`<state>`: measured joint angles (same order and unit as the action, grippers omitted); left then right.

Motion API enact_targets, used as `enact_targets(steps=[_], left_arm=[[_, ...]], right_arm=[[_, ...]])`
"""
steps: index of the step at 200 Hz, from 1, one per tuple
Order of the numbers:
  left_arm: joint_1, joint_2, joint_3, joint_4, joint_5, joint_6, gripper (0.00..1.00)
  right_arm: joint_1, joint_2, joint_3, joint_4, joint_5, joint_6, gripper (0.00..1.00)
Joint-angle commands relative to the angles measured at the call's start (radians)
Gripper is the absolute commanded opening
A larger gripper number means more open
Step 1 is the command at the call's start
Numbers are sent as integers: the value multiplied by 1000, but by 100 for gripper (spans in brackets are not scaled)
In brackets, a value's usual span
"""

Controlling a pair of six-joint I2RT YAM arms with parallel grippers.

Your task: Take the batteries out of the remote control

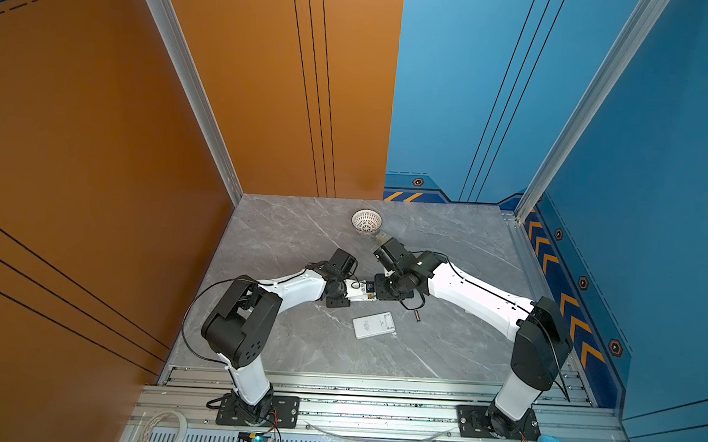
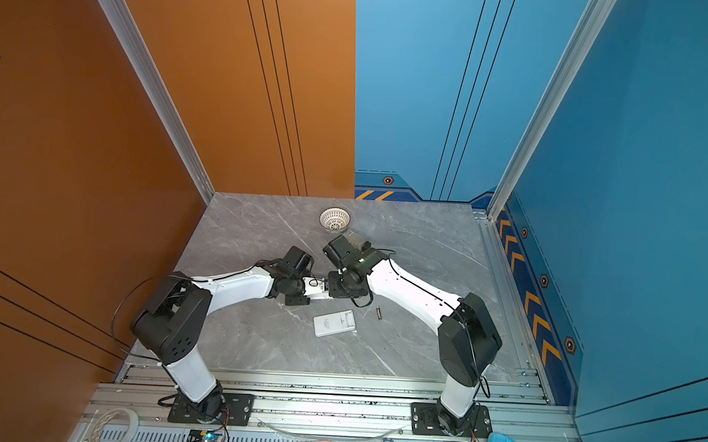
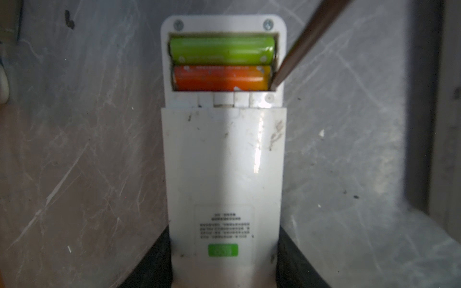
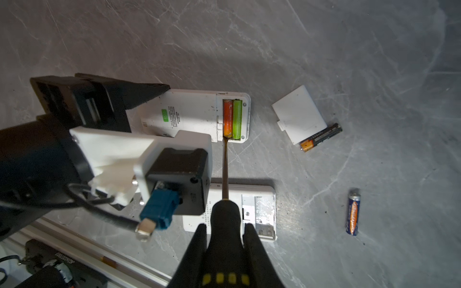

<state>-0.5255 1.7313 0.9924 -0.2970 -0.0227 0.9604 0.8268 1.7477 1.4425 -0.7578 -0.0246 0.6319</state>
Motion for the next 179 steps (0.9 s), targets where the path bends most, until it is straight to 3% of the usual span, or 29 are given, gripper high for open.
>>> enact_targets(steps=[1, 56, 116, 158, 179], left_arm=[[-4, 40, -3, -104, 76, -8, 3], [2, 44, 12, -129, 91, -11, 3], [28, 69, 84, -237, 244, -36, 0], [35, 109, 128, -303, 338, -50, 0], [43, 122, 144, -334, 367, -52, 0]], right_arm=[[38, 12, -44, 11, 112, -26, 0], [112, -6, -89, 26, 259, -15, 0], [241, -122, -408, 392, 521, 10, 0], [253, -112, -565, 674, 571, 21, 0], [270, -89, -574, 732, 624, -6, 0]])
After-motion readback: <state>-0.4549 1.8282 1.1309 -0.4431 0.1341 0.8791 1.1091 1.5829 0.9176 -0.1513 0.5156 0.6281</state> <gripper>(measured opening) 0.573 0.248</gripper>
